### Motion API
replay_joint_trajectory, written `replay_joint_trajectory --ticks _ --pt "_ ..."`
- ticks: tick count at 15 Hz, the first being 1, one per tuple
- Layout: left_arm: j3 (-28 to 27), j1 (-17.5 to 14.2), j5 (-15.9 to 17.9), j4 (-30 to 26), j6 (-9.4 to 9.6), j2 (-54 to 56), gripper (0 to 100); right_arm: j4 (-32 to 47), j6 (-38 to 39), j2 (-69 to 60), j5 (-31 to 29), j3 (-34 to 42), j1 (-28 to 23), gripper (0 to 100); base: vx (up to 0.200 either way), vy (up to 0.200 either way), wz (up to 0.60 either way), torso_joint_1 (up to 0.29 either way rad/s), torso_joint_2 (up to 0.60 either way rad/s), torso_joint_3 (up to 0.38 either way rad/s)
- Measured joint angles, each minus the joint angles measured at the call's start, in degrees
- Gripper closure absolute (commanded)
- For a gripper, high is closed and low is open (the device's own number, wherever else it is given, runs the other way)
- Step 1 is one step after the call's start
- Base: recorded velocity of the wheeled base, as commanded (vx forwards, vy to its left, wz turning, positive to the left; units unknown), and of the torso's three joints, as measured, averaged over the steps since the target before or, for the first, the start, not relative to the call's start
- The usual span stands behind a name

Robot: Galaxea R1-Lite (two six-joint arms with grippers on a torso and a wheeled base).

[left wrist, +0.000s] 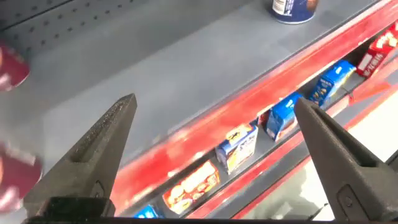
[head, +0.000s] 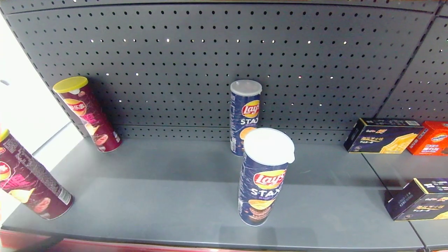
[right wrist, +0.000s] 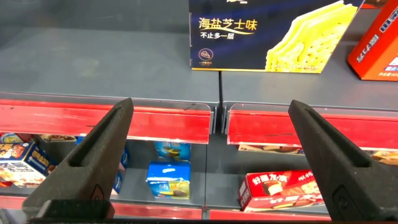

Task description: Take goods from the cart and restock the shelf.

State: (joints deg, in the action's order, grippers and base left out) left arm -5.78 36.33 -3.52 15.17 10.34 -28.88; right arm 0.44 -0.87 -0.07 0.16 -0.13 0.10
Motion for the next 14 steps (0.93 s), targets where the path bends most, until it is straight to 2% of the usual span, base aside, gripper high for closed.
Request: replay_joint_trajectory --ticks 4,6,8,10,11,12,14 --pt "5.1 -8.1 0.1 1.0 -0.24 7.3 0 0.0 0.0 0.0 0.0 0.0 -0.1 0 0.000 0.000 0.00 0.000 0.00 0.000" --pt "5.5 -15.4 0.2 -2.3 -0.29 9.3 0 0.0 0.0 0.0 0.0 0.0 0.0 0 0.000 0.000 0.00 0.000 0.00 0.000" --pt "5.7 -22.9 0.5 -9.3 -0.30 12.7 0 0.0 0.0 0.0 0.0 0.0 0.0 0 0.000 0.000 0.00 0.000 0.00 0.000" --pt "5.8 -29.1 1.2 -11.1 -0.46 16.7 0 0.0 0.0 0.0 0.0 0.0 0.0 0 0.000 0.000 0.00 0.000 0.00 0.000" --pt "5.8 -32.1 1.3 -11.4 -1.08 19.2 0 0.0 0.0 0.0 0.0 0.0 0.0 0 0.000 0.000 0.00 0.000 0.00 0.000" --pt "5.8 -34.3 1.4 -11.9 -2.68 21.6 0 0.0 0.0 0.0 0.0 0.0 0.0 0 0.000 0.000 0.00 0.000 0.00 0.000" --pt "5.8 -36.2 1.8 -15.6 -4.27 25.2 0 0.0 0.0 0.0 0.0 0.0 0.0 0 0.000 0.000 0.00 0.000 0.00 0.000"
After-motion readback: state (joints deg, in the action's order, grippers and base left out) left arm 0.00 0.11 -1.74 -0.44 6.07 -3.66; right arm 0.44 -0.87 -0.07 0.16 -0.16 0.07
